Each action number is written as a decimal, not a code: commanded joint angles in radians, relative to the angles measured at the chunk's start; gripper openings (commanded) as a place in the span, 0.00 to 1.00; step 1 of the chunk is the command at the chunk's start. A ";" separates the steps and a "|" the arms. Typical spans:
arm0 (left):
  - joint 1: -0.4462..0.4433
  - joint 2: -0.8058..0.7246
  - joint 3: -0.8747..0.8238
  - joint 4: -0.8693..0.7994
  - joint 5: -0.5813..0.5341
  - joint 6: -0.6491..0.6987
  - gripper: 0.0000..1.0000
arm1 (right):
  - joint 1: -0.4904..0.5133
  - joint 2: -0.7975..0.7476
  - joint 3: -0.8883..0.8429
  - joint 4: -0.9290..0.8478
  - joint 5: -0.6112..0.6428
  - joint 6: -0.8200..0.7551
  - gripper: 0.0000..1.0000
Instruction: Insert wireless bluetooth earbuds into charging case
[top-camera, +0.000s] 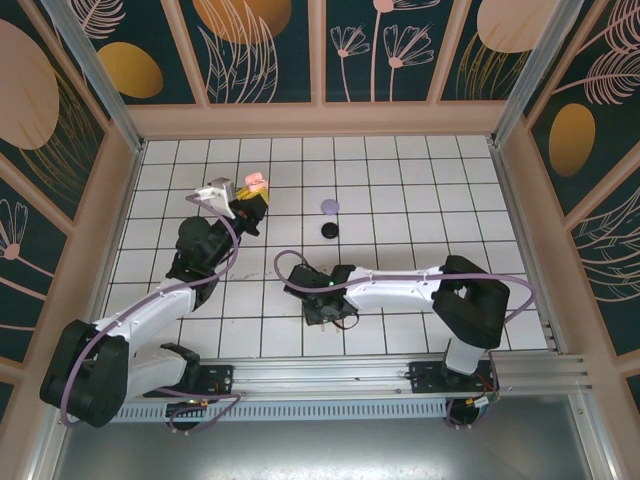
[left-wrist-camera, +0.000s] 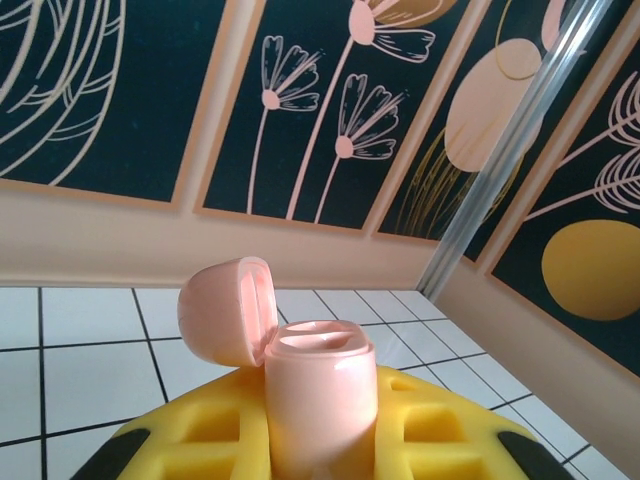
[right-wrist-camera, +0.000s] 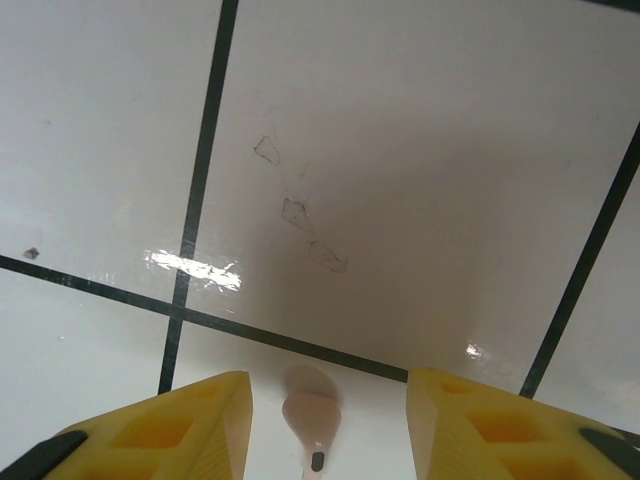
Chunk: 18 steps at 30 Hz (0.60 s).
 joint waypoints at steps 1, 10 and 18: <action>0.006 -0.026 -0.009 0.042 -0.039 -0.004 0.00 | 0.012 0.028 0.035 -0.054 0.013 0.033 0.44; 0.006 -0.045 -0.018 0.036 -0.053 0.006 0.00 | 0.020 0.067 0.055 -0.056 0.003 0.034 0.41; 0.006 -0.055 -0.022 0.033 -0.057 0.013 0.00 | 0.023 0.098 0.069 -0.068 -0.004 0.037 0.38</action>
